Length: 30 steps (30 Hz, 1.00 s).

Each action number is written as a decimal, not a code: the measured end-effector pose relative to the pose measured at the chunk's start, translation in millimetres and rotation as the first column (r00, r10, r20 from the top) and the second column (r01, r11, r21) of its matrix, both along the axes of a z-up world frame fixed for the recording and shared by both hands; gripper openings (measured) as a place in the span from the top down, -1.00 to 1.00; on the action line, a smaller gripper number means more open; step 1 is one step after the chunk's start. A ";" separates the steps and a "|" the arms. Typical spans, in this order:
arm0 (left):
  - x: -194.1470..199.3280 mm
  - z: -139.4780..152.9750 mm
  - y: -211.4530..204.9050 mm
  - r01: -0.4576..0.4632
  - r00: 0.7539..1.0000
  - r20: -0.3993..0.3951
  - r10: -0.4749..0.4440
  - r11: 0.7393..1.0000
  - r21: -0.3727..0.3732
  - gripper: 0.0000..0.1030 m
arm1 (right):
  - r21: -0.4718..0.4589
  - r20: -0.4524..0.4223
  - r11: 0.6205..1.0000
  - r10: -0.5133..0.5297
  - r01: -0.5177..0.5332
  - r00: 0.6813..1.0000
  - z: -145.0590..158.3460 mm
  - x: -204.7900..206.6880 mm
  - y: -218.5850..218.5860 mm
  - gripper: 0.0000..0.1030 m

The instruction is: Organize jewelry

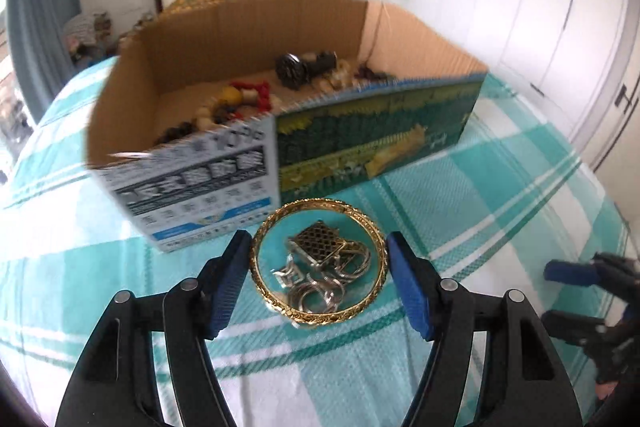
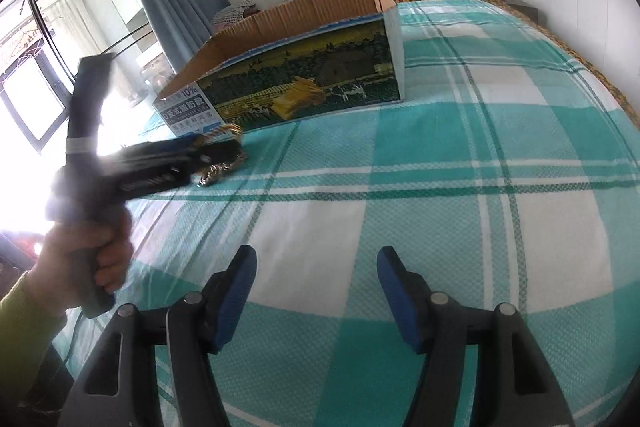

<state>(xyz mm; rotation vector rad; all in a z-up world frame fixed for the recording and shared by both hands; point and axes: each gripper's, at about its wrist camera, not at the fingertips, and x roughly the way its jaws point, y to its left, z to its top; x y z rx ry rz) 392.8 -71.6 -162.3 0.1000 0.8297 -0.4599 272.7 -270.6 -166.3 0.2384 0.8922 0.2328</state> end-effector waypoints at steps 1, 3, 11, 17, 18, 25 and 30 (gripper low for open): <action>-6.9 6.3 8.5 -0.016 1.000 0.007 0.016 1.000 -0.018 -0.36 | 0.002 -0.004 1.000 -0.003 0.003 1.000 -1.4 -0.6 -1.1 -0.24; -20.5 18.4 28.4 -0.055 0.998 0.016 0.056 0.998 -0.038 -0.36 | 0.001 0.000 1.000 -0.002 0.002 1.000 -1.6 -1.8 -1.3 -0.24; -50.9 -19.6 78.8 -0.187 0.974 -0.108 0.197 0.977 0.099 -0.39 | -0.056 0.002 0.994 0.098 -0.098 0.995 -2.8 6.0 30.2 -0.26; -73.4 -18.6 87.0 -0.191 0.979 -0.059 0.195 0.979 0.070 -0.86 | -0.141 -0.008 0.973 0.183 -0.182 0.983 -2.6 32.0 66.9 -0.27; -76.7 -20.6 90.2 -0.186 0.980 -0.064 0.190 0.980 0.075 -0.86 | -0.151 -0.012 0.968 0.198 -0.198 0.980 -2.4 37.8 73.1 -0.27; -80.9 -13.5 115.6 -0.228 0.971 -0.074 0.228 0.974 0.009 -0.86 | -0.195 -0.026 0.937 0.289 -0.289 0.957 -4.1 82.5 120.8 -0.27; -66.4 -19.2 128.8 -0.338 0.935 -0.113 0.337 0.941 0.012 -0.70 | -0.222 -0.005 0.934 0.286 -0.280 0.958 -7.9 104.4 144.6 -0.30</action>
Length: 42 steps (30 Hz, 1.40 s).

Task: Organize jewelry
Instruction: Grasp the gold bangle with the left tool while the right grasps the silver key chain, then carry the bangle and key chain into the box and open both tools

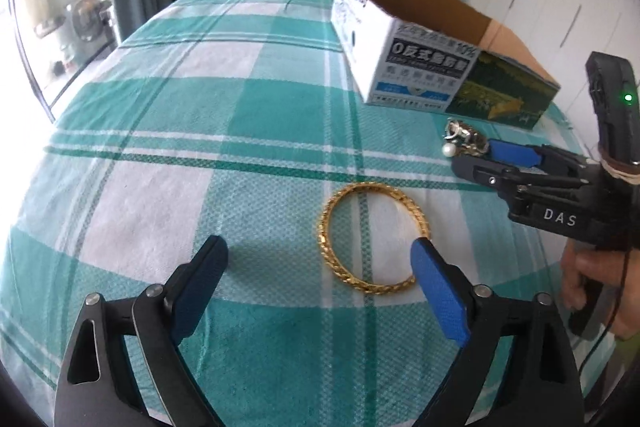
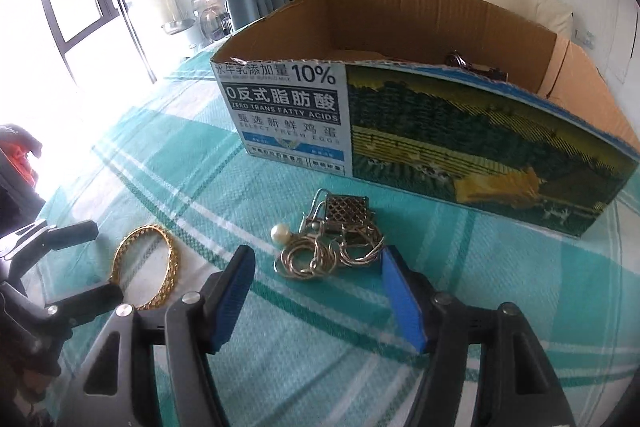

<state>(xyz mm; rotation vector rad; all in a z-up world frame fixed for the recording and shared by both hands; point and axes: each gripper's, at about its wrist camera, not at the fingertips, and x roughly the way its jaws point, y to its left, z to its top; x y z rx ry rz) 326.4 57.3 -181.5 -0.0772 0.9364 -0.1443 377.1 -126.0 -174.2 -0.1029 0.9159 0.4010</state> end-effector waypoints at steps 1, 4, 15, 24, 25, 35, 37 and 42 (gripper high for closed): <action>2.2 -0.4 -2.8 -0.011 1.000 0.002 0.010 0.999 0.038 -0.55 | -0.030 0.014 1.000 0.004 -0.003 1.000 -1.6 0.1 5.6 -0.27; 4.1 -1.2 -13.5 -0.012 1.000 0.008 0.011 0.992 0.128 -0.39 | -0.094 0.042 0.996 0.007 -0.003 0.999 -2.3 -3.7 14.7 0.18; -9.1 1.2 -18.3 0.043 0.999 0.021 -0.044 0.999 0.024 0.93 | 0.094 -0.004 0.992 -0.080 0.080 0.997 10.7 -41.8 -46.7 0.93; -29.4 24.5 -30.1 0.080 0.996 0.034 -0.078 0.996 -0.047 0.93 | 0.188 0.042 0.975 -0.124 0.114 0.991 51.5 -96.6 -91.4 0.92; -30.9 27.3 -31.3 0.083 0.996 0.036 -0.082 0.995 -0.050 0.93 | 0.196 0.047 0.973 -0.129 0.118 0.990 55.3 -101.6 -96.7 0.92; -49.1 54.7 -51.0 0.111 0.992 0.070 -0.108 0.993 -0.035 0.93 | 0.257 0.093 0.953 -0.188 0.159 0.978 87.4 -138.7 -130.6 0.92; -48.5 58.5 -54.9 0.113 0.991 0.073 -0.110 0.993 -0.031 0.93 | 0.263 0.099 0.951 -0.195 0.164 0.976 91.7 -144.2 -135.3 0.92; -49.1 72.2 -54.8 0.115 0.990 0.081 -0.112 0.992 -0.042 0.93 | 0.280 0.106 0.946 -0.200 0.163 0.974 102.1 -151.3 -140.9 0.92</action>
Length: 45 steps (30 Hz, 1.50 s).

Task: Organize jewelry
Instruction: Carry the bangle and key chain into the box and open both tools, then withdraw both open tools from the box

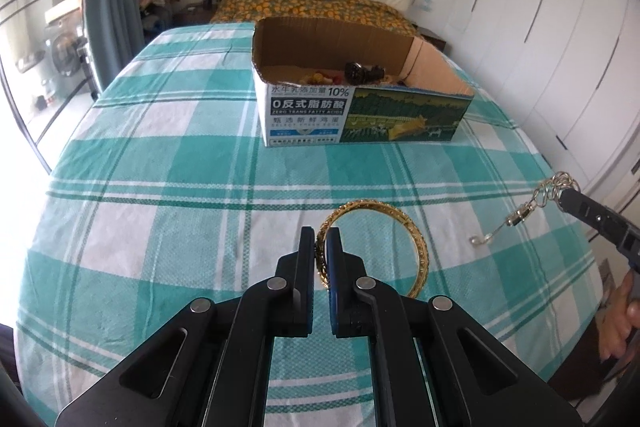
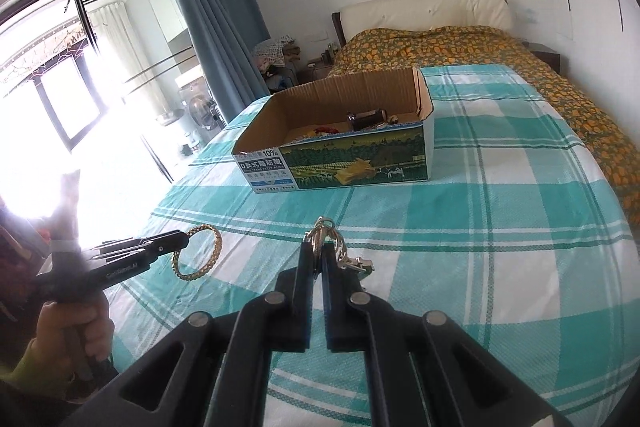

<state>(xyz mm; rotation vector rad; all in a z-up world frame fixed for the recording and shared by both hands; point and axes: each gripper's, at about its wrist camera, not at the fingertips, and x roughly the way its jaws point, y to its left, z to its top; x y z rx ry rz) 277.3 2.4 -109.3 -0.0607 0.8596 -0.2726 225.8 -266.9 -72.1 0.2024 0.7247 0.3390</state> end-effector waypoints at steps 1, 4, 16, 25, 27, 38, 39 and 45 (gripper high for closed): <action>0.4 3.5 0.3 0.000 1.000 0.003 0.000 1.000 -0.003 0.93 | 0.001 0.005 1.000 0.001 -0.001 1.000 3.0 -1.2 -0.6 0.92; 2.3 15.1 2.5 0.003 1.000 0.012 -0.003 1.000 -0.027 0.93 | 0.015 0.021 1.000 0.001 -0.001 1.000 14.1 -3.9 -3.4 0.92; 55.4 93.7 -3.7 0.052 0.991 0.122 -0.045 0.997 -0.056 0.93 | 0.040 0.116 0.998 0.039 -0.044 0.992 80.5 34.3 -3.4 0.92; 156.3 116.6 -17.9 0.035 0.991 0.131 -0.028 0.998 -0.051 0.93 | 0.027 0.152 0.998 0.054 -0.059 0.987 122.7 121.5 6.6 0.92; 176.8 110.8 -21.6 0.021 0.992 0.123 -0.017 0.999 -0.032 0.93 | 0.018 0.137 0.998 0.058 -0.061 0.989 120.4 143.5 9.0 0.92; 248.8 27.3 -46.2 0.012 1.000 -0.015 -0.011 0.997 0.077 0.81 | -0.080 -0.063 0.996 0.037 -0.042 0.997 41.6 236.7 17.2 0.86; 247.6 23.5 -48.2 0.011 1.000 -0.019 -0.009 0.996 0.091 0.68 | -0.079 -0.081 0.996 0.032 -0.039 0.996 34.6 241.2 17.0 0.86; 223.8 20.6 -45.9 -0.012 0.999 0.042 0.006 0.992 0.125 -0.56 | -0.073 -0.142 0.997 -0.001 -0.010 0.990 2.7 244.6 11.0 0.64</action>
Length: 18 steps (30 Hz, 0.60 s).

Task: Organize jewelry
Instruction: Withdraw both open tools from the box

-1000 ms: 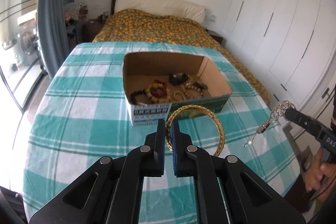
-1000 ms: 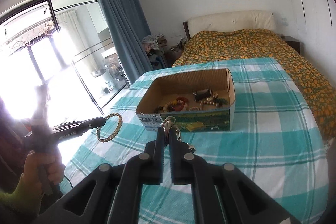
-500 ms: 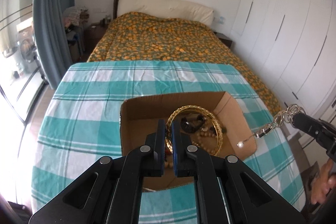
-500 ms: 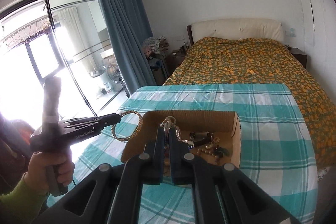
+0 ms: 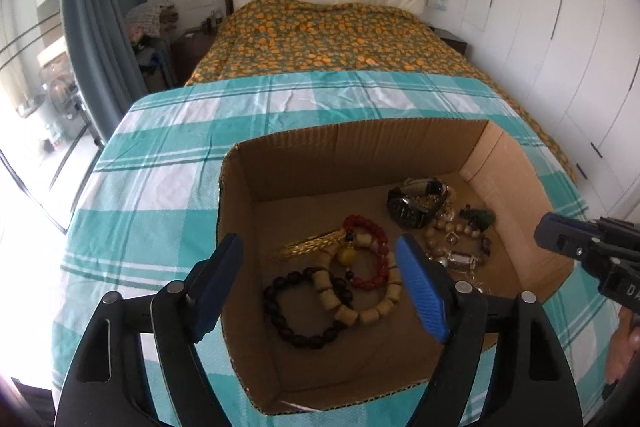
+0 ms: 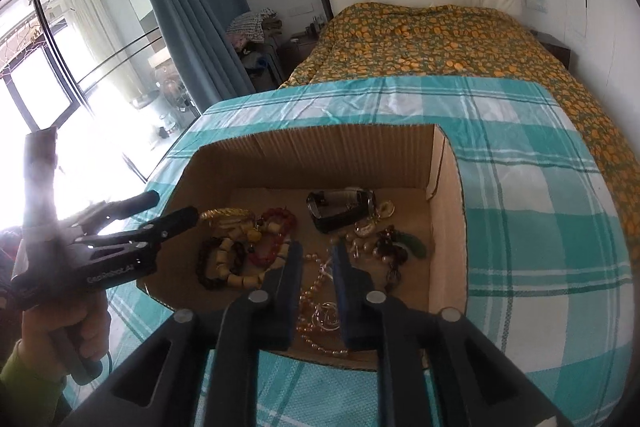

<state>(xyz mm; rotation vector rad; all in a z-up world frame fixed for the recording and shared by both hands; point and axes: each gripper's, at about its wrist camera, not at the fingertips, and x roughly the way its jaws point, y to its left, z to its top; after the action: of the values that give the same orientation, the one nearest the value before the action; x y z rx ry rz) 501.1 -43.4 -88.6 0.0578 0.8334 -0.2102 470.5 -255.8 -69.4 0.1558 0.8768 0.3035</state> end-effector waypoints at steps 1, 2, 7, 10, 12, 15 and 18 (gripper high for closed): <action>-1.8 -0.6 0.9 0.003 1.000 -0.009 -0.003 1.000 -0.004 -0.56 | -0.010 -0.024 1.000 0.010 -0.010 1.000 -6.5 -1.4 2.6 0.64; -5.4 -2.2 1.9 0.007 1.000 -0.017 -0.008 1.000 -0.012 -0.56 | -0.019 -0.052 1.000 0.021 -0.022 0.998 -14.7 -2.5 5.2 0.63; -22.4 -5.4 4.3 0.013 0.999 -0.030 -0.013 1.000 -0.024 -0.56 | -0.040 -0.104 0.998 0.044 -0.048 0.994 -32.7 -20.2 9.5 0.65; -36.7 -3.0 4.7 0.017 1.000 -0.024 -0.018 0.999 -0.042 -0.56 | -0.027 -0.125 0.998 0.046 -0.050 0.991 -30.4 -26.5 9.8 0.66; -45.6 0.9 2.8 0.021 1.000 -0.015 -0.021 0.999 -0.043 -0.56 | -0.044 -0.127 0.998 0.047 -0.053 0.991 -27.8 -29.0 11.6 0.66; -59.1 12.0 -2.3 0.027 1.000 0.012 -0.027 0.999 -0.026 -0.75 | -0.079 -0.098 0.996 0.026 -0.034 0.995 -19.2 -31.1 15.8 0.65; -75.1 29.2 -9.3 0.012 0.997 0.074 -0.013 1.000 0.020 -0.96 | -0.099 -0.031 0.995 0.024 -0.027 0.999 0.9 -43.5 21.0 0.22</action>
<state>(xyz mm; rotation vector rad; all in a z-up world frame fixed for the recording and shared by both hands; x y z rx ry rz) 426.0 -52.7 -59.5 0.0885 0.7614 -0.2106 427.0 -234.8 -68.5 0.0568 0.9219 0.2816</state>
